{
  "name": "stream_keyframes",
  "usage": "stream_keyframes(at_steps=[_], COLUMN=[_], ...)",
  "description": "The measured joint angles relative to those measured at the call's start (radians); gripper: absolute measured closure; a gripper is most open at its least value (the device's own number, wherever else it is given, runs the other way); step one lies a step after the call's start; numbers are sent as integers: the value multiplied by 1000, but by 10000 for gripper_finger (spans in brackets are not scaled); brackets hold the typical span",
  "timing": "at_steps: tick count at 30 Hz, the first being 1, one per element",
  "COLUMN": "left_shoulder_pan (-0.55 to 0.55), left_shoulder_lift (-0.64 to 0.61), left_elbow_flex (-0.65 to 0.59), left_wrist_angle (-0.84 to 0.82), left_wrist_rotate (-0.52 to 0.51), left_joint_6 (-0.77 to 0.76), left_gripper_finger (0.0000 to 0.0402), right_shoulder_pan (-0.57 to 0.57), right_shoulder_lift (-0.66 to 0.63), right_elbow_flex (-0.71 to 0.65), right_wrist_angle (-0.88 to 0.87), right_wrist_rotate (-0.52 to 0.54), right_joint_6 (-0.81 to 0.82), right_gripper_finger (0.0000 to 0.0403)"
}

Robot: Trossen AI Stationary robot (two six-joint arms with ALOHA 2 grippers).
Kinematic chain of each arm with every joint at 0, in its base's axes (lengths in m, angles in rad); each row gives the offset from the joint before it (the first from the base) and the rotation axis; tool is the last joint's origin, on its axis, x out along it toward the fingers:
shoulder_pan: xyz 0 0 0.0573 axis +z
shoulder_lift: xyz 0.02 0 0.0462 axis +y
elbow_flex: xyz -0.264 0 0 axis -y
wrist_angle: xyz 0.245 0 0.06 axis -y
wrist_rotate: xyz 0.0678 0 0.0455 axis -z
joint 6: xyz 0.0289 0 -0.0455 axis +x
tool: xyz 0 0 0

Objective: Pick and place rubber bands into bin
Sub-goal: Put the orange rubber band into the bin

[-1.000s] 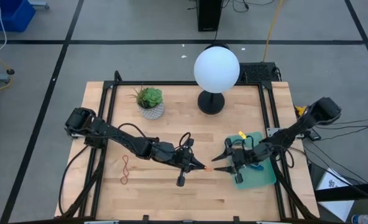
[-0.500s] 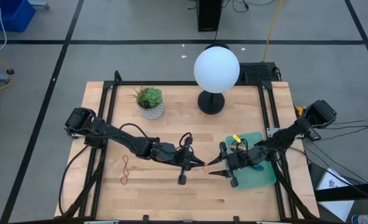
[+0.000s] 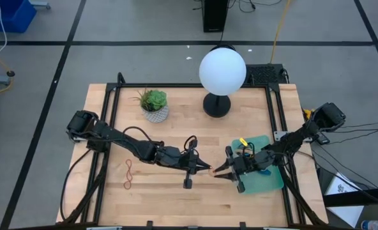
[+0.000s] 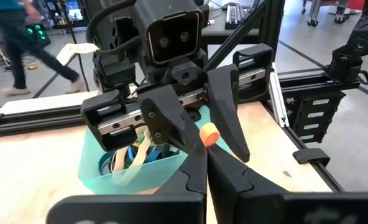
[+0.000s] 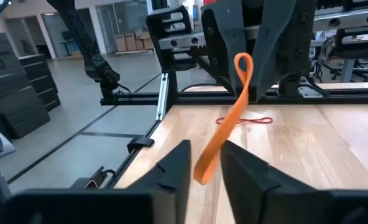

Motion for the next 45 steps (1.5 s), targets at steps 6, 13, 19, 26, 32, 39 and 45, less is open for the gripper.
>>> stream_keyframes(at_steps=[6, 13, 19, 26, 32, 39, 45], left_shoulder_pan=[0, 0, 0, 0, 0, 1, 6], left_shoulder_lift=[0, 0, 0, 0, 0, -8, -10], left_elbow_flex=[0, 0, 0, 0, 0, 0, 0], left_wrist_angle=[-1, -1, 0, -3, -99, -302, -420], left_wrist_rotate=[1, 0, 0, 0, 1, 2, 4], left_joint_6=[-25, -28, -27, -53, -59, -158, -243], left_gripper_finger=[384, 395, 364, 286, 222, 196, 195], right_shoulder_pan=[0, 0, 0, 0, 0, 21, 54], right_shoulder_lift=[0, 0, 0, 0, -1, -130, -303], right_elbow_flex=[0, 0, 0, 0, 0, 1, 174], right_wrist_angle=[-9, -9, -10, -16, -16, -196, -820], right_wrist_rotate=[2, 3, 4, 5, 5, 7, 110], right_joint_6=[-27, -40, -43, -48, -55, -29, 78], right_gripper_finger=[391, 400, 401, 402, 402, 402, 402])
